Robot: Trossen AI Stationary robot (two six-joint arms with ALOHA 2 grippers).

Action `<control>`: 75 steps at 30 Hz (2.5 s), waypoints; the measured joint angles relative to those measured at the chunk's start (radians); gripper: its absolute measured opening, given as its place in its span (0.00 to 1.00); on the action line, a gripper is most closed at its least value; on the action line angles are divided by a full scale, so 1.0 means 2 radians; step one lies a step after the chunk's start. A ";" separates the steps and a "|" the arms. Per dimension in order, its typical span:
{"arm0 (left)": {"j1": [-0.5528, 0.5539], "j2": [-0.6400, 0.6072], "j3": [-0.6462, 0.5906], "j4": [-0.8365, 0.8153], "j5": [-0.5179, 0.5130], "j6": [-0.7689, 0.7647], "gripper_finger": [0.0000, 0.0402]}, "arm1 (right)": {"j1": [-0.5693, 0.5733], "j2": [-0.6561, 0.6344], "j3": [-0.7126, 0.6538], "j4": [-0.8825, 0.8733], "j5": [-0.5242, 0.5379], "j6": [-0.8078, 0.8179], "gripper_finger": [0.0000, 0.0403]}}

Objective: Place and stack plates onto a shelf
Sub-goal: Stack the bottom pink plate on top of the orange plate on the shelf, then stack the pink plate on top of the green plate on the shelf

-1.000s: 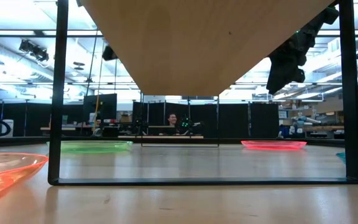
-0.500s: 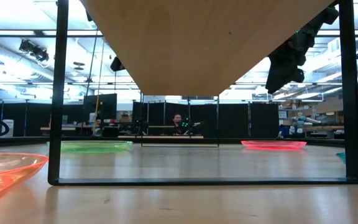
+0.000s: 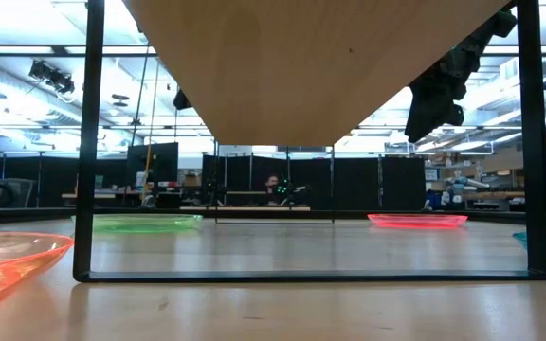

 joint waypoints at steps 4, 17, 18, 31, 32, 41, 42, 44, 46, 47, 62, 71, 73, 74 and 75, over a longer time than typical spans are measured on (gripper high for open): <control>-0.004 0.011 0.000 0.011 -0.005 0.000 0.02 | 0.000 0.000 0.000 0.001 0.000 0.000 0.26; -0.001 0.013 0.000 0.008 -0.009 0.000 0.02 | 0.000 0.000 0.000 0.001 0.000 0.000 0.26; -0.001 0.013 0.000 0.008 -0.009 -0.002 0.02 | 0.000 0.000 0.000 0.001 0.000 0.000 0.26; -0.001 0.013 0.000 0.010 -0.010 -0.003 0.18 | 0.000 0.000 0.000 0.001 0.000 0.000 0.26; -0.001 0.013 0.000 0.010 -0.010 -0.004 0.20 | 0.000 0.000 0.000 0.001 0.000 0.000 0.26; -0.001 0.013 0.000 0.052 -0.005 0.002 0.23 | 0.000 0.000 0.000 0.001 0.000 0.000 0.26; -0.001 0.013 0.000 0.058 0.000 0.000 0.23 | 0.000 0.000 0.000 0.001 0.000 0.000 0.26; 0.000 0.009 0.000 0.061 0.005 -0.004 0.23 | 0.000 0.000 0.000 0.001 0.000 0.000 0.26; 0.000 0.006 0.000 0.072 0.009 -0.004 0.23 | 0.000 0.000 0.000 0.001 0.000 0.000 0.26; 0.000 0.004 0.000 0.071 0.009 -0.004 0.23 | 0.000 0.000 0.000 0.001 0.000 0.000 0.26; -0.033 -0.087 0.000 0.023 -0.052 0.090 0.23 | 0.000 0.000 0.000 0.001 0.000 0.000 0.26; -0.120 -0.146 -0.018 -0.046 -0.157 0.126 0.23 | 0.000 0.000 0.000 0.001 0.002 0.000 0.26; -0.148 -0.160 -0.044 -0.039 -0.171 0.127 0.23 | 0.000 0.000 0.000 0.001 0.004 0.000 0.26; -0.161 -0.168 -0.061 -0.032 -0.179 0.124 0.23 | 0.000 0.000 0.000 0.001 0.007 0.000 0.26; -0.174 -0.176 -0.080 -0.020 -0.185 0.119 0.23 | 0.000 0.000 0.000 0.001 0.011 0.001 0.26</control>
